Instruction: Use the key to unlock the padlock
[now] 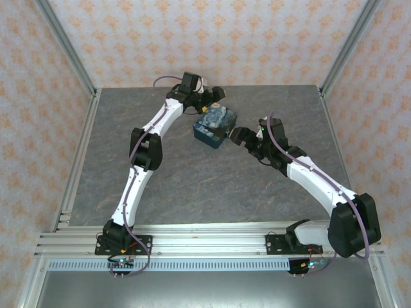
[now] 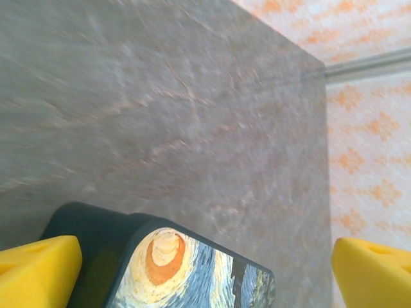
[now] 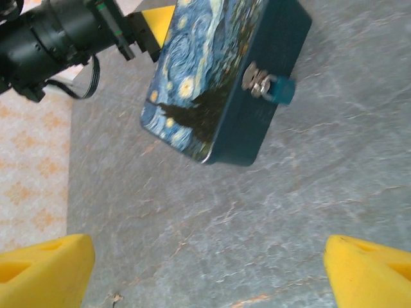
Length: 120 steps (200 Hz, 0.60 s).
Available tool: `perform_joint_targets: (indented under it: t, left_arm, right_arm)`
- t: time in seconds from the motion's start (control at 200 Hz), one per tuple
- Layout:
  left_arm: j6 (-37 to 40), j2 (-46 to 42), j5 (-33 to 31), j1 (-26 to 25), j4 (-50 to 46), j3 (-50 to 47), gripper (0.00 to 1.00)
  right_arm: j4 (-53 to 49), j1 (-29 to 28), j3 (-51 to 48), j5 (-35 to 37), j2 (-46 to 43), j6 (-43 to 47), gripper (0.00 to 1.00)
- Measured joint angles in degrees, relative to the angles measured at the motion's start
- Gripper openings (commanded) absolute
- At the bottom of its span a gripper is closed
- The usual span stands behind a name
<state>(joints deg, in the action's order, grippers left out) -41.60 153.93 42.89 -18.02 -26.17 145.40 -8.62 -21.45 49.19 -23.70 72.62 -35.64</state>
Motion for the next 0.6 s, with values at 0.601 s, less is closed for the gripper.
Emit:
perform_joint_targets:
  t: [0.601]
  left_arm:
    - [1.4, -28.0, -2.0, -7.1, 6.8, -37.0, 1.00]
  right_arm:
    - [0.6, 17.0, 6.9, 0.5, 14.9, -0.3, 0.93]
